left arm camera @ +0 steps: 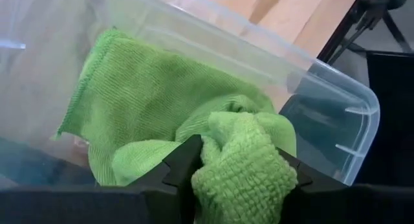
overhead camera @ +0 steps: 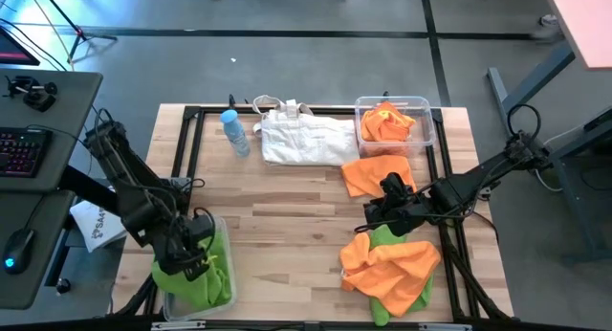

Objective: Sort microfiber towel by color & place in baskets
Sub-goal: Put the green microfiber cloth into the bottom transparent bin

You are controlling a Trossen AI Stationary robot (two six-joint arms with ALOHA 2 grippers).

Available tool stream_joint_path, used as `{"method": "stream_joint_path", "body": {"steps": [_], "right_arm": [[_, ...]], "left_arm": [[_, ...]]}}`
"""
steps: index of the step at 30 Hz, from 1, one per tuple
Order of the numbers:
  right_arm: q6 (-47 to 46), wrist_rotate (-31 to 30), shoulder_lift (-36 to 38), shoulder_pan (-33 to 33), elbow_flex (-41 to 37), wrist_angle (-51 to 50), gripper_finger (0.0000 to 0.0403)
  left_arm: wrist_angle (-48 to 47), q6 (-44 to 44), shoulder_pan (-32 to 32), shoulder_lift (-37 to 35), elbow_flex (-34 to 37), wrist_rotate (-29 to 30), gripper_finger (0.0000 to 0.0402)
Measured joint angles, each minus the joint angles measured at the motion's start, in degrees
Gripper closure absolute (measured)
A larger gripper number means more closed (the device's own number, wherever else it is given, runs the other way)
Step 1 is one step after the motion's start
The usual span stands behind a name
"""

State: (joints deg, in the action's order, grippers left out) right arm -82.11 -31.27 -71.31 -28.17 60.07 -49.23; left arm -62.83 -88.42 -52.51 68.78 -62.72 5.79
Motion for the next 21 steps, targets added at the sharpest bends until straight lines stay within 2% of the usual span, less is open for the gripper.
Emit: {"method": "stream_joint_path", "body": {"steps": [10, 21], "right_arm": [[-0.1, 0.1, 0.0, 0.0, 0.0, 0.0, 0.0275], [0.0, 0.2, 0.0, 0.0, 0.0, 0.0, 0.0275]], "left_arm": [[-0.4, 4.8, 0.0, -0.4, 0.0, -0.8, 0.0284], [0.2, 3.0, 0.0, -0.5, 0.9, 0.0, 0.0284]]}}
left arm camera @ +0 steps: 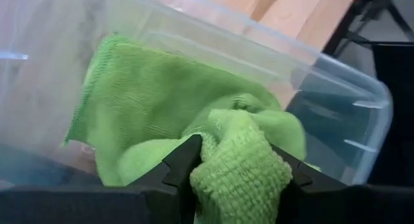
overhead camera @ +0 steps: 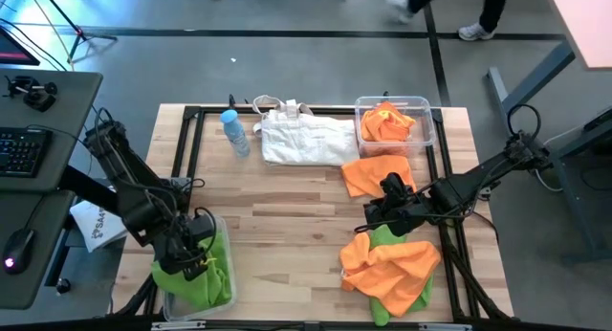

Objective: Sort microfiber towel by color & place in baskets
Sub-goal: Put the green microfiber cloth into the bottom transparent bin

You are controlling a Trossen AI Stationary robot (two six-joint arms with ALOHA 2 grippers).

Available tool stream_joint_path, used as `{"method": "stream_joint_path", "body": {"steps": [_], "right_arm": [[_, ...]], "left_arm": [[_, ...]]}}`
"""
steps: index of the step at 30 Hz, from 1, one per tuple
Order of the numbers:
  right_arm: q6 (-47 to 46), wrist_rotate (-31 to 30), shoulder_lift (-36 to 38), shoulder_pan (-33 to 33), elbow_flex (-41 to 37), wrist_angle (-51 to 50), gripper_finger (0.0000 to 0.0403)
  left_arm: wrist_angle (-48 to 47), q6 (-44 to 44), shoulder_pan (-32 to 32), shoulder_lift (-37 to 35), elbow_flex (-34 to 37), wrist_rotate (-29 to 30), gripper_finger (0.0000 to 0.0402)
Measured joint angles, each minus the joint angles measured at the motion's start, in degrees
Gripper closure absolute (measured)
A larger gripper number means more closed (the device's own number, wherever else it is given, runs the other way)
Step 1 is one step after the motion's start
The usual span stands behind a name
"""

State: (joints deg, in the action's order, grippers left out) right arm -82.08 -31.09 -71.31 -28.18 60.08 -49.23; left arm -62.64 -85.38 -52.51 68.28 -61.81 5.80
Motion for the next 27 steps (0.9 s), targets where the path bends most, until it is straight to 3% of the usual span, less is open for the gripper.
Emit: {"method": "stream_joint_path", "body": {"steps": [5, 12, 16, 20, 27], "right_arm": [[0.0, 0.0, 0.0, 0.0, 0.0, -0.1, 0.0275], [0.0, 0.0, 0.0, 0.0, 0.0, -0.9, 0.0275], [0.0, -0.2, 0.0, 0.0, 0.0, -1.6, 0.0275], [0.0, -0.4, 0.0, 0.0, 0.0, -2.0, 0.0275], [0.1, -2.2, 0.0, 0.0, 0.0, -2.1, 0.0275]], "left_arm": [[-0.1, -0.9, 0.0, 0.3, 1.9, 0.6, 0.0275], [-0.3, -1.4, 0.0, 2.1, 4.9, 0.6, 0.0226], [-2.6, 3.0, 0.6, 2.4, 5.0, 0.4, 0.0205], [-5.9, 0.9, 2.0, 0.8, 3.6, -2.6, 0.0204], [-9.2, 0.5, 2.0, -3.6, -1.5, -0.4, 0.0212]]}}
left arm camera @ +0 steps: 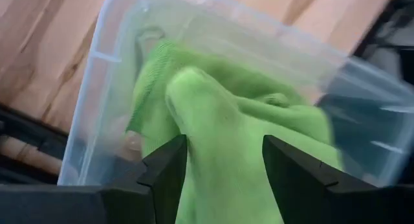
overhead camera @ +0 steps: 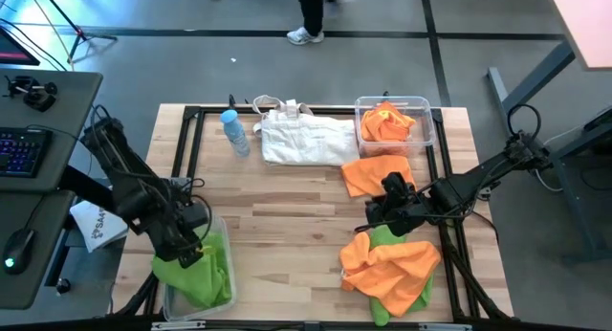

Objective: Sort microfiber towel by color & place in baskets
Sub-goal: Put the green microfiber cloth into the bottom transparent bin

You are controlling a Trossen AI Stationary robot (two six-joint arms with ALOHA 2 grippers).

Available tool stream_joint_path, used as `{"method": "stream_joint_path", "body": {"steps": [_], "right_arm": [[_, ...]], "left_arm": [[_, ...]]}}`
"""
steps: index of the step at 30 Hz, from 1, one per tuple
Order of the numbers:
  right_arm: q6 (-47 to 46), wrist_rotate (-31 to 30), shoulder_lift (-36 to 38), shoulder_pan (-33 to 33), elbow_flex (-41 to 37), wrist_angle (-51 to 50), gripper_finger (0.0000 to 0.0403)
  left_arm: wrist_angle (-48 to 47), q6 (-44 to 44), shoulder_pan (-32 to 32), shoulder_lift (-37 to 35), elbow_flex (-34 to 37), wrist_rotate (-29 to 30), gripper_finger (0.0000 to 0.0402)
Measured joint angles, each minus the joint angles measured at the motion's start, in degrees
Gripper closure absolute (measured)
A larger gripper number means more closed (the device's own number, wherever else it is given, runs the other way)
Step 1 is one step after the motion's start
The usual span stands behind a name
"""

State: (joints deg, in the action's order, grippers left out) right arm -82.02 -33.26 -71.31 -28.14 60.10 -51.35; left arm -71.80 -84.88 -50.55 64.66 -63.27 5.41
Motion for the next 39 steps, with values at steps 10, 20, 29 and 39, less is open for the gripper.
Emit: {"method": "stream_joint_path", "body": {"steps": [10, 20, 29, 39], "right_arm": [[0.0, -0.7, 0.0, 0.0, 0.0, 0.0, 0.0275], [0.0, -0.7, 0.0, 0.0, 0.0, 0.0, 0.0275], [0.0, -0.7, 0.0, 0.0, 0.0, 0.0, 0.0275], [0.0, -0.7, 0.0, 0.0, 0.0, 0.2, 0.0275]], "left_arm": [[2.8, -4.7, -1.5, -1.9, -1.3, -5.8, 0.0213], [3.2, -1.7, -5.5, 12.7, -1.3, -6.3, 0.0213], [6.7, 2.9, -5.5, 26.1, -1.3, -5.5, 0.0213], [8.5, 4.8, -5.4, 30.0, -1.3, -7.5, 0.0213]]}}
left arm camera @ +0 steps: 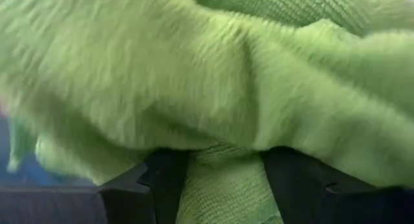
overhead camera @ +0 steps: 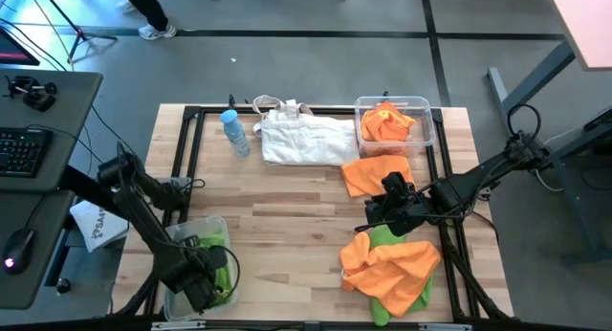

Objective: Sort microfiber towel by color & place in baskets
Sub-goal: Put the green microfiber cloth into the bottom transparent bin, then put the orange microfiber cloth into the top transparent bin

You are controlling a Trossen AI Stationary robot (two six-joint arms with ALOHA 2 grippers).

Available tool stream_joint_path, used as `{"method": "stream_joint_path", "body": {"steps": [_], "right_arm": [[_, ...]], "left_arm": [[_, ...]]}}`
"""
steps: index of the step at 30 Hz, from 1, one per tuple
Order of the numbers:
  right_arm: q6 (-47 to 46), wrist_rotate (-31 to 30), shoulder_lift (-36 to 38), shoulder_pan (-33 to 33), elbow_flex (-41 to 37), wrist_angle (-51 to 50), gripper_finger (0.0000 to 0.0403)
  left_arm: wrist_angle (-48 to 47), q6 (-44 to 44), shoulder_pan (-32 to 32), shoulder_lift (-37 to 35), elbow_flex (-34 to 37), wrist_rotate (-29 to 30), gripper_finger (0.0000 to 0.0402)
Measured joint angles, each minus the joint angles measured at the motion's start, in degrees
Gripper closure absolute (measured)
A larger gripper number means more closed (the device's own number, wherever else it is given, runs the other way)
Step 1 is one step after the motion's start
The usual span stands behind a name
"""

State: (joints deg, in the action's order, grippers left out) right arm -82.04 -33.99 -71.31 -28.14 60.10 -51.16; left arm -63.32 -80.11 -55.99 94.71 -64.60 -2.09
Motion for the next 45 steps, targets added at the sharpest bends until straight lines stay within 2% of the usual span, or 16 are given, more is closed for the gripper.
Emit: {"method": "stream_joint_path", "body": {"steps": [8, 14, 21, 24, 26, 30, 36, 41, 45], "right_arm": [[0.0, 0.2, 0.0, 0.0, 0.0, 0.0, 0.0275], [1.1, 0.4, 0.0, 0.0, 0.0, 0.0, 0.0275], [2.2, 0.4, 0.0, 0.0, 0.0, -0.1, 0.0275], [3.6, 1.5, 0.0, 0.1, 0.0, -0.4, 0.0275], [4.8, 3.3, 0.0, 1.0, 0.0, -0.7, 0.0275], [8.0, 7.8, -0.2, 4.6, 0.0, -2.6, 0.0277], [14.1, 14.7, -3.4, 12.3, 0.0, -4.0, 0.0297], [16.2, 18.2, -9.4, 17.6, 0.0, -6.6, 0.0312], [16.4, 15.0, -13.2, 19.7, 0.0, -10.0, 0.0315]], "left_arm": [[-3.5, -9.2, -1.0, -15.1, 0.0, 2.1, 0.0213], [-6.6, -11.0, -1.4, -24.1, 0.0, 9.1, 0.0213], [-5.9, -9.2, 0.5, -31.6, 0.0, 25.1, 0.0213], [-5.7, -8.2, 3.3, -33.9, 0.0, 33.5, 0.0213], [-5.5, -6.3, 6.4, -34.8, 0.0, 36.8, 0.0213], [-0.4, 6.6, 16.1, -35.0, 0.0, 36.3, 0.0213], [11.5, 27.3, 31.1, -32.9, 0.0, 31.8, 0.0213], [14.4, 33.3, 39.1, -29.4, 0.0, 29.4, 0.0213], [14.7, 36.3, 42.7, -26.4, 0.0, 23.6, 0.0213]]}}
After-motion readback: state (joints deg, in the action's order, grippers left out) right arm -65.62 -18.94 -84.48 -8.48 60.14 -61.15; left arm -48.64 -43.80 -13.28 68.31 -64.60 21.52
